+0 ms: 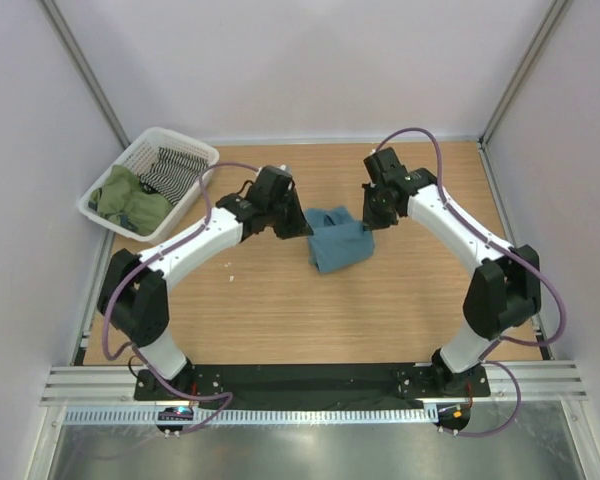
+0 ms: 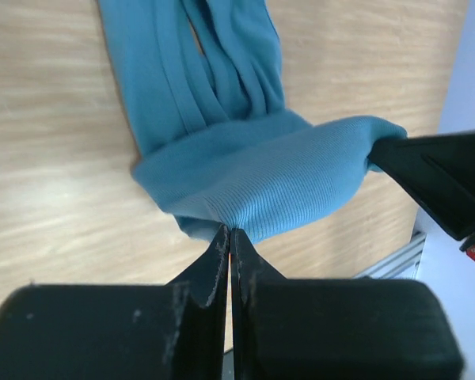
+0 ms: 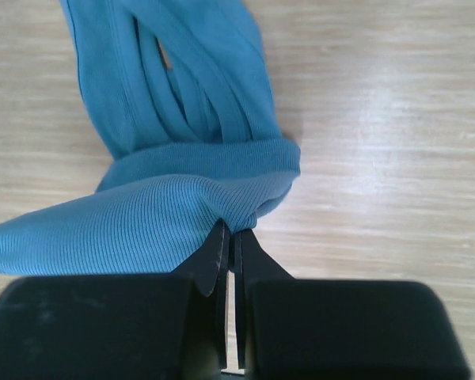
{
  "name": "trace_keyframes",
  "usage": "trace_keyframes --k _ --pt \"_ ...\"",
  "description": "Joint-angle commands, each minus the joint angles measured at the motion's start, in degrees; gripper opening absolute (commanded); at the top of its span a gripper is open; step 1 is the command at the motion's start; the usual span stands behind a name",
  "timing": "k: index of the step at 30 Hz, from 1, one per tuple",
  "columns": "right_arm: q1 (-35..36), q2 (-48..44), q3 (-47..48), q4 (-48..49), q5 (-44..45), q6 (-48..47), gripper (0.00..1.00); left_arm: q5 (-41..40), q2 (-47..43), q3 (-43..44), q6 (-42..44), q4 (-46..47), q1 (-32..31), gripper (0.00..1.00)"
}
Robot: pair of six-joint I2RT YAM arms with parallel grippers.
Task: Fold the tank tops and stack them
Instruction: Fold the tank top
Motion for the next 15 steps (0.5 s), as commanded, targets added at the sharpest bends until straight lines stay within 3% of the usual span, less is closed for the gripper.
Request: trace_keyframes --k 1,10,15 --pt "-1.9 4.77 6.66 1.9 0.23 -1.53 0.01 3.21 5.02 6.43 3.03 -0.59 3.82 0.01" --pt "-5.24 23.31 28.54 0.15 -1.96 -1.09 0.02 7.17 22.58 22.69 4.36 -2.79 12.18 0.01" --pt "-6.56 36.14 43.13 1.55 -3.9 -0.21 0.15 7.17 30.42 31.74 3.83 -3.41 16.04 0.02"
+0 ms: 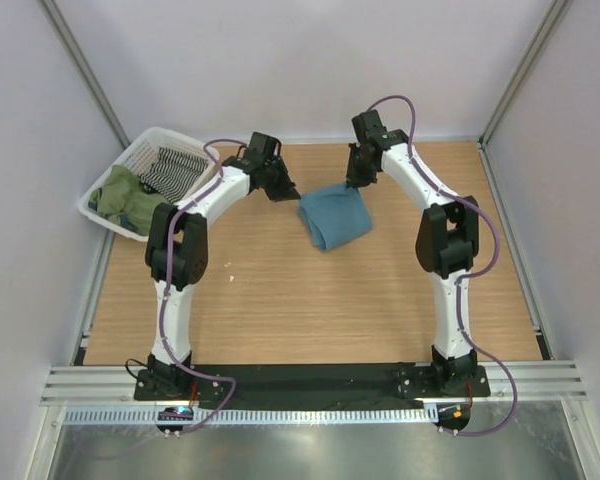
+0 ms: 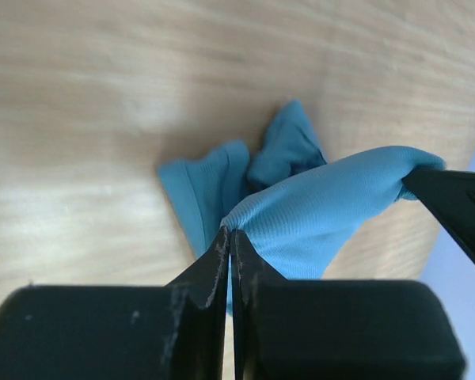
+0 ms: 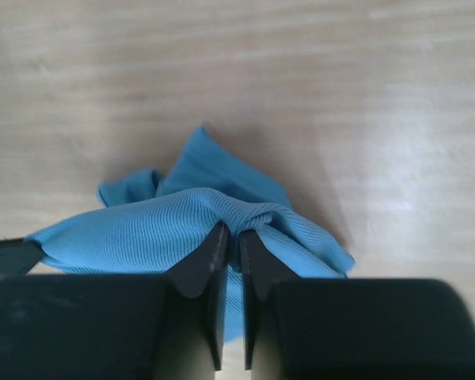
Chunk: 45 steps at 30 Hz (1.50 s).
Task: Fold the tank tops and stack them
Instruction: Fold the tank top
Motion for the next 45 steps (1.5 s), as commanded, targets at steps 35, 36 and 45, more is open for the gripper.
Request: trace_keyframes --k 35,36,45 --pt "5.53 -5.8 -33.26 26.66 -25.24 -1.29 0.22 -1.83 0.15 -1.85 2.79 1.55 1.8 0.33" --pt "6.23 -7.29 -34.93 27.19 -24.71 -1.12 0.22 -1.74 0.41 -1.93 2.96 1.46 1.8 0.32" --pt "9.32 -17.31 -43.92 28.7 -20.68 -0.14 0.36 -0.95 -0.11 -5.44 2.09 2.95 1.09 0.31"
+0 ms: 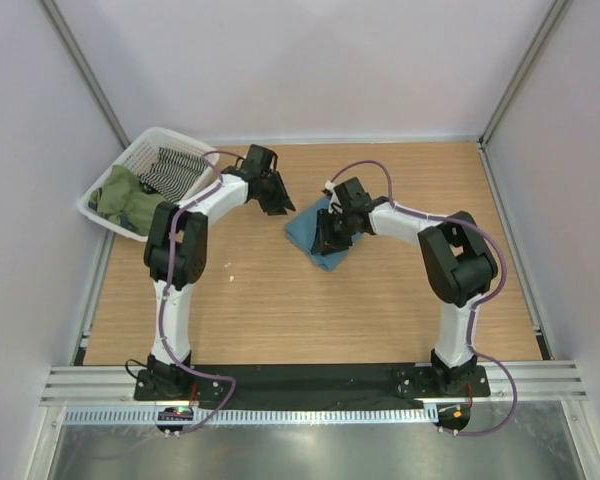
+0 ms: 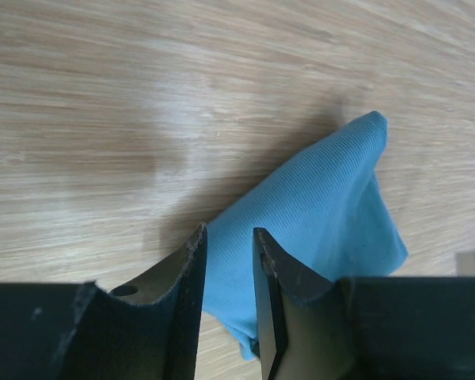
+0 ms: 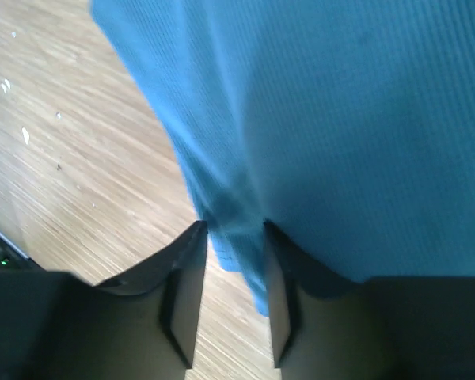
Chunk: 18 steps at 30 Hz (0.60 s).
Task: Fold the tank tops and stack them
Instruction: Fold the tank top
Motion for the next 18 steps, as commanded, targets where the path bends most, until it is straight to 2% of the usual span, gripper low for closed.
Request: trace_keyframes --k 1,3,6,12,14,16,18 --pt "0.46 -5.71 0.34 -2.39 4.8 -1.0 0.43 0.54 -2.62 -1.88 0.25 2.06 -0.48 0.31" --pt "0.38 -8.0 1.23 -4.59 6.91 -1.61 0.53 0.1 -4.29 -4.17 0.25 2.67 -0.57 0.32" --pt "0.11 -10.9 1.41 -5.73 9.46 -1.88 0.57 -2.01 -8.95 -7.94 1.13 2.94 -0.57 0.33" --pt "-1.9 -17.75 -2.1 -6.79 17.19 0.66 0.57 -6.4 -18.27 -15.07 3.06 2.41 -0.48 0.35" --pt "-4.79 -19.34 -4.74 -6.27 18.52 3.03 0.56 -7.37 -20.72 -16.73 3.24 2.5 -0.48 0.35" --pt "-7.43 -20.57 -7.63 -4.69 17.12 4.7 0.54 -7.72 -22.05 -17.71 3.24 3.72 -0.48 0.36" --pt "-10.87 -20.58 -9.22 -0.74 12.3 6.55 0.47 -6.16 -22.67 -18.5 2.8 5.65 -0.39 0.36"
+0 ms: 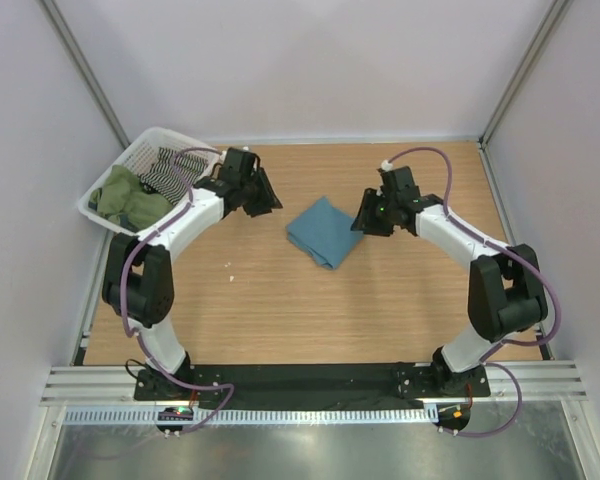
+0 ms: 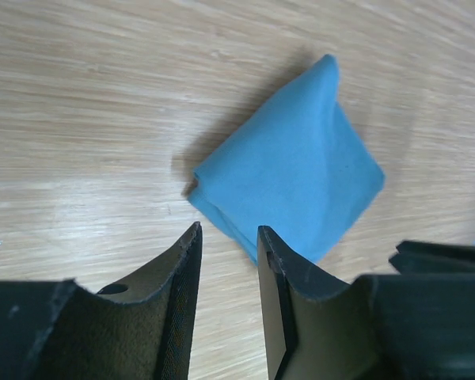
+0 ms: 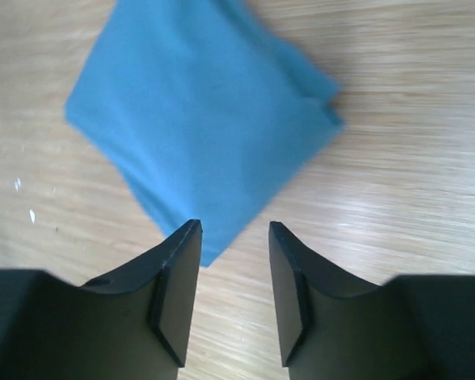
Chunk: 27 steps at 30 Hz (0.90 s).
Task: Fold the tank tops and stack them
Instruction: Fold the tank top
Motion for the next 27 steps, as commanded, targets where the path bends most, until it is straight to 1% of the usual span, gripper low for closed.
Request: trace_keyframes --k 1,2,4,5,9,13,17,22,25,27 --pt "-4.66 -0.56 -3.13 5.37 -2.99 4.3 0.44 0.76 -1.4 -1.17 0.77 5.55 -0.02 0.36" --pt "-5.19 0.14 -2.96 6.77 -3.87 4.57 0.39 2.07 -0.62 -0.21 0.59 6.0 -0.11 0.36" --pt "-5.11 2.33 -1.48 7.4 -6.16 4.83 0.34 4.36 2.37 3.64 0.5 5.57 -0.63 0.35" --pt "-5.28 3.04 -1.03 8.71 -7.3 5.01 0.29 4.98 3.42 4.71 0.41 5.57 -0.9 0.35" --pt "-5.37 6.03 -0.06 12.67 -12.84 7.03 0.21 7.45 7.55 8.58 -0.64 6.27 -2.48 0.35" --pt "-5.28 8.67 0.03 16.71 -16.88 9.75 0.2 8.85 11.94 10.69 -1.61 7.41 -3.71 0.35" --pt "-6.33 12.01 0.56 16.81 -16.02 10.89 0.16 10.0 15.46 10.52 -3.1 8.55 -4.06 0.34" --pt "-10.37 14.39 -1.72 16.02 -14.08 11.43 0.15 7.36 18.11 7.46 -3.72 8.12 -3.89 0.34" --pt "-12.49 13.6 -3.65 15.75 -13.46 10.46 0.16 5.52 18.38 5.26 -3.19 7.24 -3.63 0.33" --pt "-13.1 12.64 -4.71 15.58 -12.68 9.24 0.19 3.59 16.63 3.85 -2.67 7.32 -3.36 0.33"
